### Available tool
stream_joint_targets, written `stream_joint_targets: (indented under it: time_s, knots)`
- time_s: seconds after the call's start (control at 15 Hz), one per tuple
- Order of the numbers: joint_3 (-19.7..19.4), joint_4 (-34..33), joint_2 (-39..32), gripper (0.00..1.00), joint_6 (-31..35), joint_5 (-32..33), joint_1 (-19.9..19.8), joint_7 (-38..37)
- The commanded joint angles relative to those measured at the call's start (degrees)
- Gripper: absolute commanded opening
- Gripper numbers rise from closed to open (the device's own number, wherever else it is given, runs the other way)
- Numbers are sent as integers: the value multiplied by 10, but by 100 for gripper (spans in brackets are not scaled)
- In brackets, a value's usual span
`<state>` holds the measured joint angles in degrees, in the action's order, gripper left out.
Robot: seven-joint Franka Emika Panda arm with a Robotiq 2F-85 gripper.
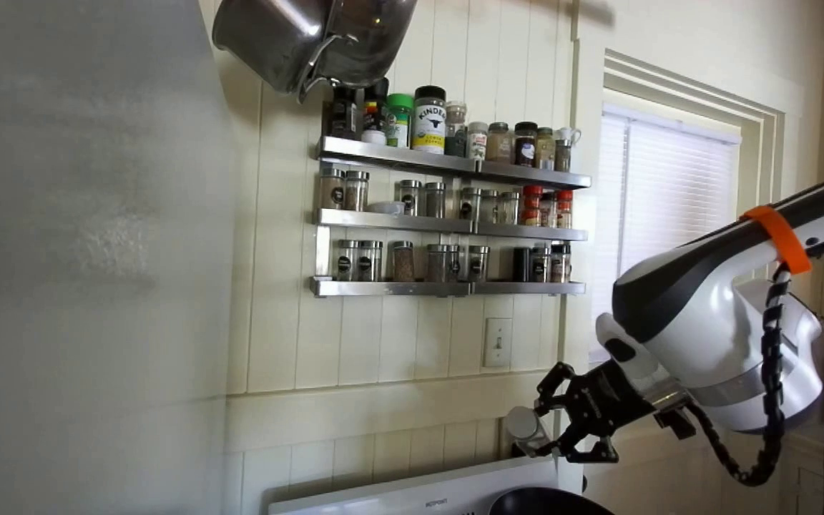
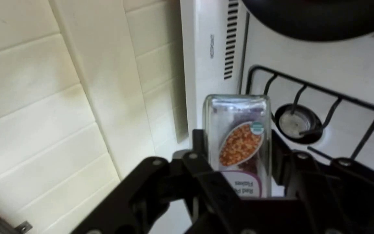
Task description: Grab a bottle, then put some spice onto the pan
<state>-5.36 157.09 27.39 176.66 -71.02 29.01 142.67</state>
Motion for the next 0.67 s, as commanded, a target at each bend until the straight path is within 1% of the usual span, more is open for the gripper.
stream_joint_targets:
  time_s: [0.0,0.2,0.33,0.47,0.6]
  knots:
    - [-42,1,16,23,-132,-32,-24,19]
    - [-71,2,-5,23,-216,4,-59,-20]
    - [-85,5,-23,23,-258,31,-79,-44]
    - [-73,6,-49,23,-256,78,-97,-89]
    - [-48,8,-81,23,-230,146,-113,-150]
